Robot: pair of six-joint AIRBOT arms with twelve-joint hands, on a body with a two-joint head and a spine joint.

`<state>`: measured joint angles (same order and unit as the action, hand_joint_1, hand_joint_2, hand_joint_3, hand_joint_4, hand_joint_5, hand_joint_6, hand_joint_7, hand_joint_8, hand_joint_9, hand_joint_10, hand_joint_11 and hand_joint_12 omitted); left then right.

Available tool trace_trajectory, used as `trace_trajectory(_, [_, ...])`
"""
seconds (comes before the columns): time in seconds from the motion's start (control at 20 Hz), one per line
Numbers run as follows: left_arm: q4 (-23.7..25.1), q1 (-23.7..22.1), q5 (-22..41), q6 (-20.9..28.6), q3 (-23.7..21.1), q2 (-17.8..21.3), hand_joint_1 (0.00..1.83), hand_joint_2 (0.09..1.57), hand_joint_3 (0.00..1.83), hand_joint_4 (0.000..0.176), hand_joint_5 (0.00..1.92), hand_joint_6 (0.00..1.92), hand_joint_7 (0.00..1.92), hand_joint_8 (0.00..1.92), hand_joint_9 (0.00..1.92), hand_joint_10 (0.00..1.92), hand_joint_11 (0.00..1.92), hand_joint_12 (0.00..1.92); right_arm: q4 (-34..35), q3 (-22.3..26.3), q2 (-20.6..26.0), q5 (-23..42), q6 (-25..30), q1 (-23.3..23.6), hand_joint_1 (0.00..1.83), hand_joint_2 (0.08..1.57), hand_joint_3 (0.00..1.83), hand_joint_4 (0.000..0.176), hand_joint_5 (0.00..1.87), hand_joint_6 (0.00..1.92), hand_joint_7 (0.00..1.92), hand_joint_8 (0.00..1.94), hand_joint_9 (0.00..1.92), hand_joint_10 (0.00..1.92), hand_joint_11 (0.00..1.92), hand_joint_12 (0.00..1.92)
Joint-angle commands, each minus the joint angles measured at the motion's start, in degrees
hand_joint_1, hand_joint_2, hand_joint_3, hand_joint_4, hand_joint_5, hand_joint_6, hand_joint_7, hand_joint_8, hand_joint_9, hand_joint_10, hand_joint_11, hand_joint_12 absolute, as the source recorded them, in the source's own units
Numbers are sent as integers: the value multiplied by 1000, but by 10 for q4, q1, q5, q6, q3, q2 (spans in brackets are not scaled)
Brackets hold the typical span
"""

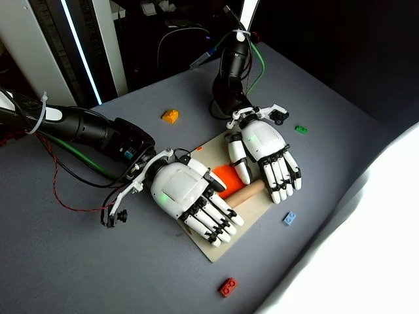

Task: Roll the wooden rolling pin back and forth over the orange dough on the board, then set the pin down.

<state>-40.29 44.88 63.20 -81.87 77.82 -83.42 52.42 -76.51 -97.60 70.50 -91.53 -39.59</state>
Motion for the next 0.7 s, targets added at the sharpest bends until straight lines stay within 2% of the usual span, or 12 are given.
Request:
trace_trajectory(0.0, [11, 6, 41, 4, -2, 2, 0, 1571, 130, 0, 374, 2, 493, 6, 391, 9, 0, 718, -10, 2, 1, 29, -1, -9, 0, 1570, 4, 0, 320, 4, 386, 3, 362, 5, 0, 818])
trace_trajectory(0.1, [16, 8, 45, 7, -4, 2, 0, 1571, 130, 0, 398, 10, 506, 8, 396, 8, 0, 679, -10, 5, 2, 33, -3, -10, 0, 1563, 0, 0, 325, 5, 398, 6, 378, 11, 0, 891])
trace_trajectory(0.25, [20, 16, 54, 8, -10, 5, 0, 1571, 134, 0, 389, 3, 499, 2, 386, 3, 0, 639, -11, 8, 3, 37, -7, -12, 0, 1563, 0, 0, 324, 3, 401, 3, 375, 7, 0, 890])
trace_trajectory(0.35, [22, 22, 62, 8, -16, 6, 0, 1571, 136, 0, 399, 7, 511, 7, 391, 5, 0, 634, -11, 9, 3, 40, -9, -12, 0, 1569, 2, 0, 313, 4, 381, 3, 347, 3, 0, 766])
trace_trajectory(0.45, [23, 28, 72, 8, -23, 7, 0, 1571, 139, 0, 411, 10, 512, 6, 401, 7, 0, 667, -11, 11, 3, 44, -10, -13, 0, 1566, 0, 0, 346, 13, 412, 10, 384, 17, 0, 877])
trace_trajectory(0.65, [27, 34, 82, 8, -31, 8, 0, 1571, 132, 0, 398, 2, 509, 2, 406, 6, 0, 670, -11, 15, 4, 48, -12, -15, 0, 1571, 24, 0, 308, 0, 379, 0, 361, 3, 0, 898])
